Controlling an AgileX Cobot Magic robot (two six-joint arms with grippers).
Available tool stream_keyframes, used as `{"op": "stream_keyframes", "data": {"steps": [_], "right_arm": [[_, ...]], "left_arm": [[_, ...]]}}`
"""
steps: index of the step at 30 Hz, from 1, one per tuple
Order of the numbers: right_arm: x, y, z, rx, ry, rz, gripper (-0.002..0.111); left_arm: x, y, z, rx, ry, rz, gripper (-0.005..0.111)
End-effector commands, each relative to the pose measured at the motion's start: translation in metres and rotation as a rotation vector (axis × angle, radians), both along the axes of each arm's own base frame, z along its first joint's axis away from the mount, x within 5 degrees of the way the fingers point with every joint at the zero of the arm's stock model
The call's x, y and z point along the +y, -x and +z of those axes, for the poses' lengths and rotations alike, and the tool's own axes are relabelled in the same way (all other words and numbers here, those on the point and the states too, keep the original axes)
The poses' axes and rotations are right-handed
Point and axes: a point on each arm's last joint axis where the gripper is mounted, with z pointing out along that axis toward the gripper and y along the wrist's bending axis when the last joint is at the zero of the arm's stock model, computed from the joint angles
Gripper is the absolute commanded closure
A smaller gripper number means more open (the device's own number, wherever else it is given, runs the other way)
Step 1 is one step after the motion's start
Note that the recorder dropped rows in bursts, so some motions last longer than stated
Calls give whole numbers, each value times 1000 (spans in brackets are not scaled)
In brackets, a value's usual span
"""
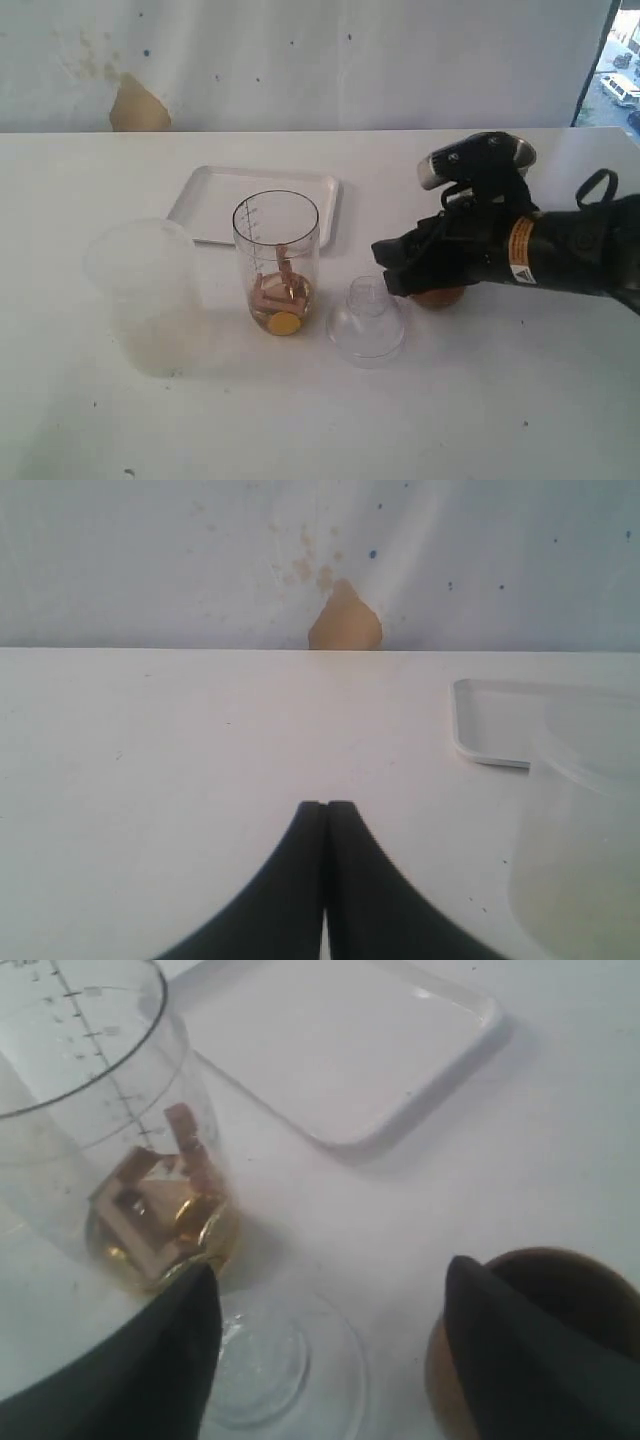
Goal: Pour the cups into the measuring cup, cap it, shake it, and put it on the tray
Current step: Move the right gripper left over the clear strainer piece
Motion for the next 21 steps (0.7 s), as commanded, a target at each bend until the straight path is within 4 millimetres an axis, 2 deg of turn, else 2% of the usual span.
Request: {"op": "stream_keyframes", "data": {"steps": [1, 7, 13, 16, 18, 21], "right_arm": [[12, -12, 17, -7, 61, -75, 44], [25, -6, 18, 49, 193, -202, 43], [45, -3, 30, -26, 206, -96, 43], [34, -12, 42, 75, 208, -337, 43], [18, -19, 57, 111, 368, -490, 46], [1, -23, 84, 229, 469, -621, 50]], "left_arm": [[0, 0, 1, 1, 11, 1, 3], [0, 0, 1, 1, 11, 1, 3], [0, 0, 1, 1, 11, 1, 3], [0, 0, 1, 1, 11, 1, 3], [0, 0, 1, 1, 11, 1, 3], [0, 0, 1, 1, 11, 1, 3]]}}
